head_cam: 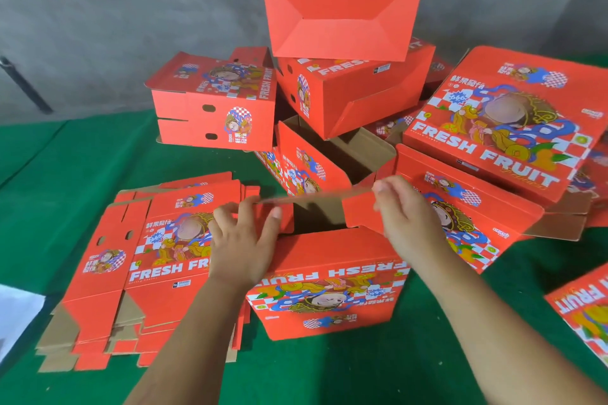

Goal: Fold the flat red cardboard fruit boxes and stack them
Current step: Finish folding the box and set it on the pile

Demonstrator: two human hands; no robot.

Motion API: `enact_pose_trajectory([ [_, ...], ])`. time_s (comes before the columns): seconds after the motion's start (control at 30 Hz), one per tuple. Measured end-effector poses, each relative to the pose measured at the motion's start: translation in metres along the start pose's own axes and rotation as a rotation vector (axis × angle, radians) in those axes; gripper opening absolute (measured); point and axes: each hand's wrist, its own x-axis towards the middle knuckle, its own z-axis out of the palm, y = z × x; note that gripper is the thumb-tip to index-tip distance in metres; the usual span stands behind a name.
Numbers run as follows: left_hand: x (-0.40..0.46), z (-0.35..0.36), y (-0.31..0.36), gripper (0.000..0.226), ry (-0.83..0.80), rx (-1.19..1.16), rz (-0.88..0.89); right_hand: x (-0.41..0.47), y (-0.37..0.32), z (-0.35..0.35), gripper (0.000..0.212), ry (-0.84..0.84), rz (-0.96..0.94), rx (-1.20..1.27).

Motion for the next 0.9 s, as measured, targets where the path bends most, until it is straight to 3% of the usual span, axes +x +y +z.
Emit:
enact_pose_trajectory([
  [0.07,-0.002,-0.003,-0.001,0.082,-0.028,-0.071,0.054,0.005,-0.003,0.003,0.049,0.048,-0.01,0.04],
  [0.13,-0.003,-0.006,-0.002,0.08,-0.059,-0.202,0.018,0.005,-0.006,0.011,0.063,0.001,-0.067,-0.133],
  [0.2,-0.003,-0.005,0.001,0.065,-0.082,-0.283,-0.086,0.007,-0.005,0.015,0.075,-0.222,-0.062,-0.385],
  [0.3,0.001,-0.005,0.005,0.092,-0.153,-0.185,-0.177,0.014,0.0,0.013,0.093,-0.476,-0.048,-0.58],
  [0.4,0.007,-0.003,0.009,0.11,-0.23,-0.052,-0.219,0.016,-0.006,0.022,0.1,-0.411,-0.036,-0.691],
  [0.53,0.005,-0.002,0.01,0.097,-0.191,0.039,-0.163,0.021,-0.015,0.036,0.096,-0.37,0.001,-0.861],
  [0.8,-0.011,-0.004,0.005,0.072,-0.004,-0.497,-0.213,0.004,-0.004,0.021,0.074,-0.295,0.044,-0.604],
  [0.9,-0.027,-0.005,0.0,0.059,-0.027,-0.713,-0.292,-0.015,0.0,0.013,0.08,-0.338,0.088,-0.624],
])
